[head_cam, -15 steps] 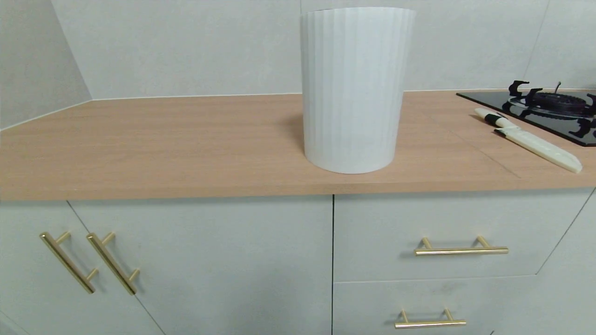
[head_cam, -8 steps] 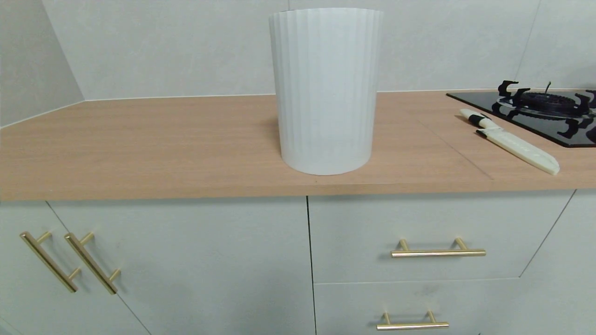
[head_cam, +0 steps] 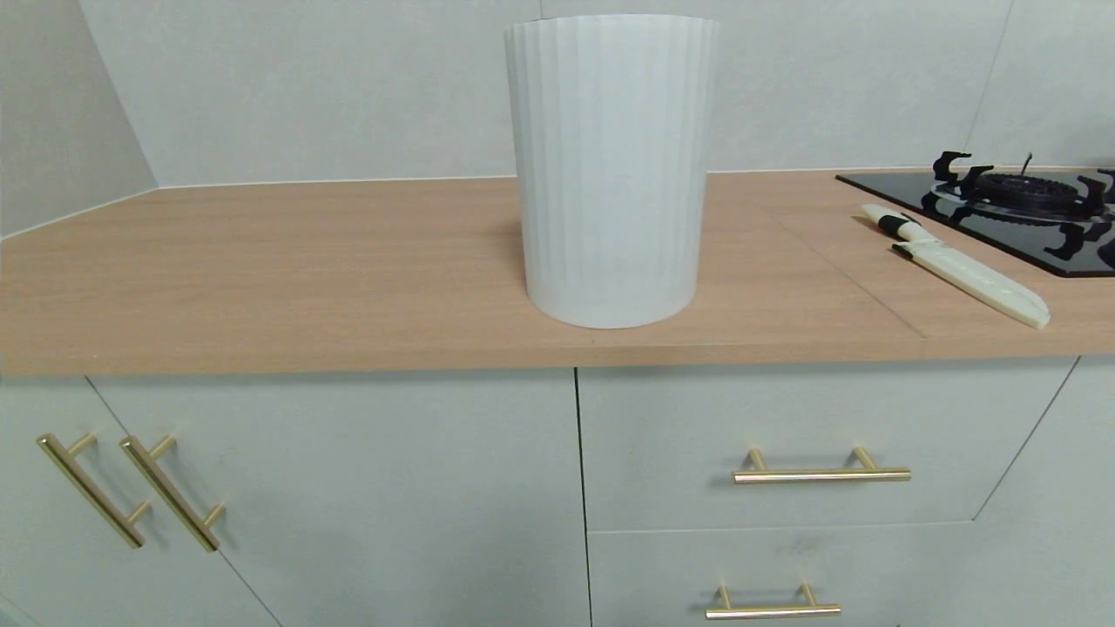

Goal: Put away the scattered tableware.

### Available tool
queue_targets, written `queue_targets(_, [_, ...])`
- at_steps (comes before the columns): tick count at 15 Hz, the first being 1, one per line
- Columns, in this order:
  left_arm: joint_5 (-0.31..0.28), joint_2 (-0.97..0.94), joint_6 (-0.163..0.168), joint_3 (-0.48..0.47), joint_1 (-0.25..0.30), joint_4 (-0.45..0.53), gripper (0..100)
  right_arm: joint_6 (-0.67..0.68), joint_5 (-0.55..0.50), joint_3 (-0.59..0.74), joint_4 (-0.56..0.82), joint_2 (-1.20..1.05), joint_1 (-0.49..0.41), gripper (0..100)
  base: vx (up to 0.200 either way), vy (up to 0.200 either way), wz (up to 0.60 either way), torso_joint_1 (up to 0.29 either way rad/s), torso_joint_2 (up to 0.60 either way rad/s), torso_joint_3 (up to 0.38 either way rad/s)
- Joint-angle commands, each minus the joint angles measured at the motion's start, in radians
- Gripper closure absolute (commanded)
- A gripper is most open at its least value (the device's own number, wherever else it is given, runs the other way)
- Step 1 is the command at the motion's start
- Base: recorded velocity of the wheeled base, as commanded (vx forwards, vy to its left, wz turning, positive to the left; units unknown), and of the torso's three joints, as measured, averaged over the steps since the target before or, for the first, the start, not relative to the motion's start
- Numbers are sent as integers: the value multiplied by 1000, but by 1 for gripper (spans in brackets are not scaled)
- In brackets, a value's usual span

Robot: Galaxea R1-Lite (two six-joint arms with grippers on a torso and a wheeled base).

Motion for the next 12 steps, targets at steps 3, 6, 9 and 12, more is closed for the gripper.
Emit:
queue_targets(3, [1, 2, -5, 0, 1, 0, 0, 0, 0, 0, -1, 1, 0, 0, 0, 0, 0, 0, 0, 0])
queue_targets(6, [1, 2, -5, 0, 1, 0, 0, 0, 0, 0, -1, 1, 0, 0, 0, 0, 0, 42, -166, -130])
queue_targets(9, [1, 2, -5, 0, 1, 0, 0, 0, 0, 0, -1, 1, 0, 0, 0, 0, 0, 90, -276, -284])
queue_targets(12, [1, 2, -5, 0, -1, 0, 0, 0, 0, 0, -1, 1, -2, 0, 0, 0, 0, 172, -538, -295])
